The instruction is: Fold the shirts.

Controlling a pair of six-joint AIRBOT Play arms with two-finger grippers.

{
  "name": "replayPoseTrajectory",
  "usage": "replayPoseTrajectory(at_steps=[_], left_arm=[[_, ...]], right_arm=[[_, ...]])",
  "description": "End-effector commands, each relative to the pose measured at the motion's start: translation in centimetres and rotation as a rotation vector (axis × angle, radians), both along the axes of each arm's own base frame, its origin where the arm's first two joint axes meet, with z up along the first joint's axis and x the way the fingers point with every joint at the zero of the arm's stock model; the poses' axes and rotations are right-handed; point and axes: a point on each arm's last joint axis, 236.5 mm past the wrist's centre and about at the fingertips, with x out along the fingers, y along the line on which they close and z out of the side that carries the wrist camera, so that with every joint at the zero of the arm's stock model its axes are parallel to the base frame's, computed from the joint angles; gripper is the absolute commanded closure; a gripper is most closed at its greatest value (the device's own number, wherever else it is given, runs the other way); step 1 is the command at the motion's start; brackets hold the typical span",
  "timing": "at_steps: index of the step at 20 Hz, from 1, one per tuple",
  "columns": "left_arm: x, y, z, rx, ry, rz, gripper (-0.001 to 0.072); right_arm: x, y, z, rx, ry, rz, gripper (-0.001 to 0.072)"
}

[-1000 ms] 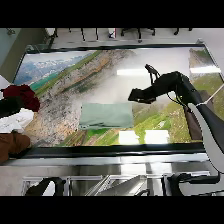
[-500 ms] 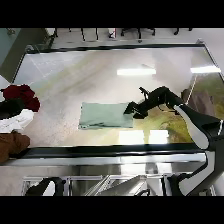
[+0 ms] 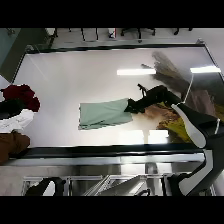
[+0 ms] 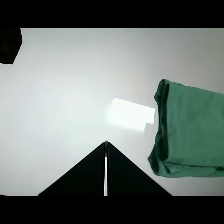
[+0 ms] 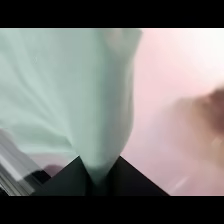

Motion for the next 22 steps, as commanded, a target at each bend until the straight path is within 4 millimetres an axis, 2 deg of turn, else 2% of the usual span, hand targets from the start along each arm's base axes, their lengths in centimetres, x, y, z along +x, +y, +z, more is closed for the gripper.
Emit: replayPoseTrajectory(at_steps=[1,2,4,6,8,10,12,14,16,17,19,22], left_arm=[[0.0,0.0,0.0,-0.001,-0.001,0.002,0.0695],[0.0,0.0,0.0,0.000,0.000,0.002,0.0695],[0.0,0.0,0.0,0.000,-0.001,0.002,0.0695],[0.0,0.0,0.0,0.000,0.000,0.002,0.0695],[0.0,0.0,0.0,0.000,-0.001,0.002,0.0695],[0.0,0.1,0.0,0.000,-0.001,0.002,0.0695],[0.0,0.0,0.0,-0.001,0.000,0.003,0.0695],[0.0,0.0,0.0,-0.001,0.000,0.002,0.0695],[0.0,0.0,0.0,-0.002,0.000,0.002,0.0695],[0.0,0.0,0.0,-0.002,0.000,0.002,0.0695],[0.0,0.0,0.0,-0.002,0.001,0.002,0.0695],[0.0,0.0,0.0,-0.001,0.001,0.002,0.0695]], right_arm=[[4.9,-4.1,8.3,0.033,-0.185,-0.113,0.0694],[6.2,-6.5,11.4,0.037,-0.248,-0.162,0.0694],[8.6,-13.0,17.3,0.026,-0.377,-0.294,0.0693],[9.4,-20.1,21.6,-0.005,-0.473,-0.427,0.0693],[8.9,-27.3,24.4,-0.033,-0.515,-0.583,0.0692],[7.4,-33.9,25.6,-0.068,-0.533,-0.714,0.0693],[5.0,-38.7,25.2,-0.097,-0.501,-0.789,0.0693],[1.8,-42.6,22.6,-0.156,-0.372,-0.850,0.0693],[-2.1,-45.3,19.0,-0.236,-0.193,-0.895,0.0693],[-3.9,-45.8,17.6,-0.263,-0.120,-0.894,0.0693],[-6.5,-45.7,15.7,-0.269,-0.018,-0.869,0.0693],[-8.7,-44.8,14.8,-0.256,0.072,-0.826,0.0693]])
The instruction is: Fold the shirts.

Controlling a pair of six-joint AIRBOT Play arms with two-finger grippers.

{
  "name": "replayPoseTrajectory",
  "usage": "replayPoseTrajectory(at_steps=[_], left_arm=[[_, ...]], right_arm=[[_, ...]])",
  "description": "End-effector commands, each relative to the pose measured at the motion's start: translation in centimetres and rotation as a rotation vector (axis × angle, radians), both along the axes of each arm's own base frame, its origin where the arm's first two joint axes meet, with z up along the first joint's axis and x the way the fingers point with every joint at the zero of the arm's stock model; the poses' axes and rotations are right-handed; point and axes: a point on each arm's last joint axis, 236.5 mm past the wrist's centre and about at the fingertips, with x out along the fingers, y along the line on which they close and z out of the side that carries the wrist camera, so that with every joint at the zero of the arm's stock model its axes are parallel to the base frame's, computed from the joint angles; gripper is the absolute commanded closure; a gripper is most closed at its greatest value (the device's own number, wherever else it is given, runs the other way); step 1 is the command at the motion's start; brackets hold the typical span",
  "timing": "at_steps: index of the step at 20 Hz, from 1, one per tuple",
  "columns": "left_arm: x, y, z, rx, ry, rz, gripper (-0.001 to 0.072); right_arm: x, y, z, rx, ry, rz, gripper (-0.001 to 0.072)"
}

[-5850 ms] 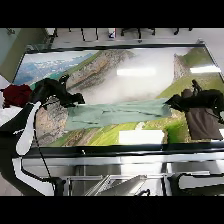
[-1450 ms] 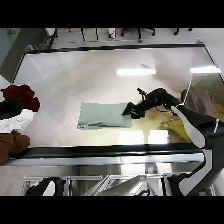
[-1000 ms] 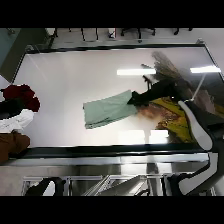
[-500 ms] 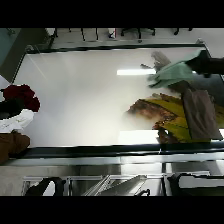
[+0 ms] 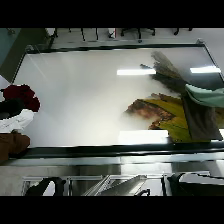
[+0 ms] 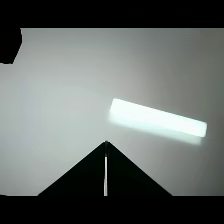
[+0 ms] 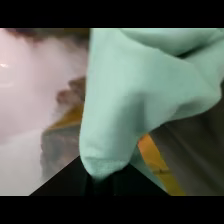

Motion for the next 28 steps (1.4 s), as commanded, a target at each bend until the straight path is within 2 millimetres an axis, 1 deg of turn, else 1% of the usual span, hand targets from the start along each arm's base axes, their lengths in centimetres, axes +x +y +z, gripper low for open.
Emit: replayPoseTrajectory(at_steps=[1,5,8,9,10,11,13,15,17,18,19,20,22,23,24,25,26,27,28], left_arm=[[0.0,0.0,0.0,0.000,0.001,0.000,0.0695],[-0.1,0.0,0.0,0.000,0.002,0.000,0.0695],[0.0,0.0,0.0,0.001,-0.001,0.000,0.0695],[0.0,0.0,0.0,0.001,-0.001,0.000,0.0695],[0.0,0.1,0.0,0.001,-0.001,0.001,0.0695],[0.0,0.1,0.0,0.001,-0.001,0.001,0.0695],[0.0,0.0,0.0,0.001,-0.001,0.000,0.0695],[0.1,0.0,0.1,0.001,-0.005,0.001,0.0695],[0.1,0.1,0.1,0.001,-0.008,0.002,0.0695],[0.2,-0.2,0.2,-0.010,-0.013,-0.002,0.0695],[0.4,-0.8,0.4,-0.036,-0.023,-0.011,0.0695],[0.7,-1.5,0.6,-0.070,-0.036,-0.022,0.0695],[1.5,-3.7,0.7,-0.175,-0.043,-0.060,0.0695],[1.7,-5.4,0.4,-0.235,-0.030,-0.108,0.0695],[1.8,-7.1,-0.1,-0.285,0.000,-0.160,0.0695],[1.6,-9.0,-0.9,-0.314,0.041,-0.222,0.0695],[1.3,-11.2,-1.9,-0.318,0.088,-0.286,0.0695],[1.0,-13.8,-3.0,-0.323,0.117,-0.355,0.0695],[0.5,-16.5,-4.3,-0.325,0.134,-0.418,0.0695]], right_arm=[[-4.3,0.3,-1.9,0.044,0.167,0.014,0.0693],[-8.0,-0.1,-3.4,0.022,0.336,0.003,0.0692],[-11.3,0.0,-6.1,0.032,0.491,-0.005,0.0681],[-12.3,0.1,-7.2,0.041,0.541,-0.013,0.0527],[-13.2,0.2,-8.0,0.043,0.581,-0.013,0.0197],[-14.1,0.0,-8.7,0.037,0.621,-0.020,0.0018],[-14.8,-0.6,-8.8,0.011,0.650,-0.040,0.0019],[-14.6,-0.6,-8.5,0.005,0.642,-0.041,0.0019],[-14.0,-0.1,-8.5,0.003,0.636,-0.032,0.0026],[-13.0,0.6,-8.4,0.010,0.611,-0.014,0.0217],[-11.6,1.7,-8.2,0.029,0.567,0.010,0.0508],[-9.5,3.2,-7.8,0.055,0.502,0.040,0.0696],[-4.9,7.0,-6.2,0.095,0.335,0.141,0.0691],[-2.6,9.4,-5.0,0.102,0.241,0.205,0.0691],[-0.6,12.3,-3.5,0.090,0.149,0.282,0.0691],[0.4,15.2,-2.4,0.053,0.083,0.362,0.0692],[0.8,18.4,-1.8,-0.005,0.030,0.444,0.0692],[0.7,21.8,-1.7,-0.041,-0.013,0.505,0.0692],[-0.2,25.5,-2.0,-0.067,-0.047,0.561,0.0692]])
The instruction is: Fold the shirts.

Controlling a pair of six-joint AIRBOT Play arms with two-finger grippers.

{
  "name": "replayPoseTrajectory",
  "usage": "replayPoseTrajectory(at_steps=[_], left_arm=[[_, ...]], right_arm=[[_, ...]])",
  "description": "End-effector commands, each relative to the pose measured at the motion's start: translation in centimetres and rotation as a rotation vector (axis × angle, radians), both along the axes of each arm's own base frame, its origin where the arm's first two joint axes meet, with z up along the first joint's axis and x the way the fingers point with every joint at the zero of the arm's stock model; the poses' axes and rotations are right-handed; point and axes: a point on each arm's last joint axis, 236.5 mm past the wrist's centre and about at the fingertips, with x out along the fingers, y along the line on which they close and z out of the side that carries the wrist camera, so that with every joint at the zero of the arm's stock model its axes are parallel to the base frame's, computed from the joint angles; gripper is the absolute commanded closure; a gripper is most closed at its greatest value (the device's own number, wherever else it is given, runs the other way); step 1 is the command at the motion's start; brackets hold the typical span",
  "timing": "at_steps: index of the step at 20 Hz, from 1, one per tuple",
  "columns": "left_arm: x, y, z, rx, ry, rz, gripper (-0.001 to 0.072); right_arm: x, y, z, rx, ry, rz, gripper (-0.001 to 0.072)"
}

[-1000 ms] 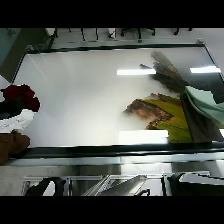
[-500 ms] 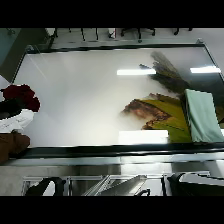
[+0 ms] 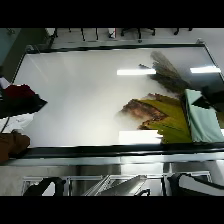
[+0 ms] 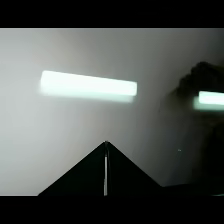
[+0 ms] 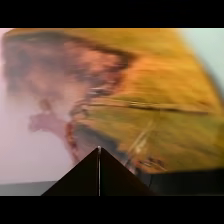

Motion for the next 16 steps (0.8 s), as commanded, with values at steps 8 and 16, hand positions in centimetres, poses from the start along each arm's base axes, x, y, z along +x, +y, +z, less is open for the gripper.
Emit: replayPoseTrajectory(at_steps=[8,16], left_arm=[[-8.3,-19.1,-12.5,-0.041,0.228,-0.464,0.0695],[-8.6,-19.8,-12.7,-0.047,0.233,-0.466,0.0695]], right_arm=[[-7.5,21.8,-3.3,-0.013,-0.259,0.416,0.0691],[-10.9,22.7,-4.0,0.034,-0.130,0.483,0.0691]])
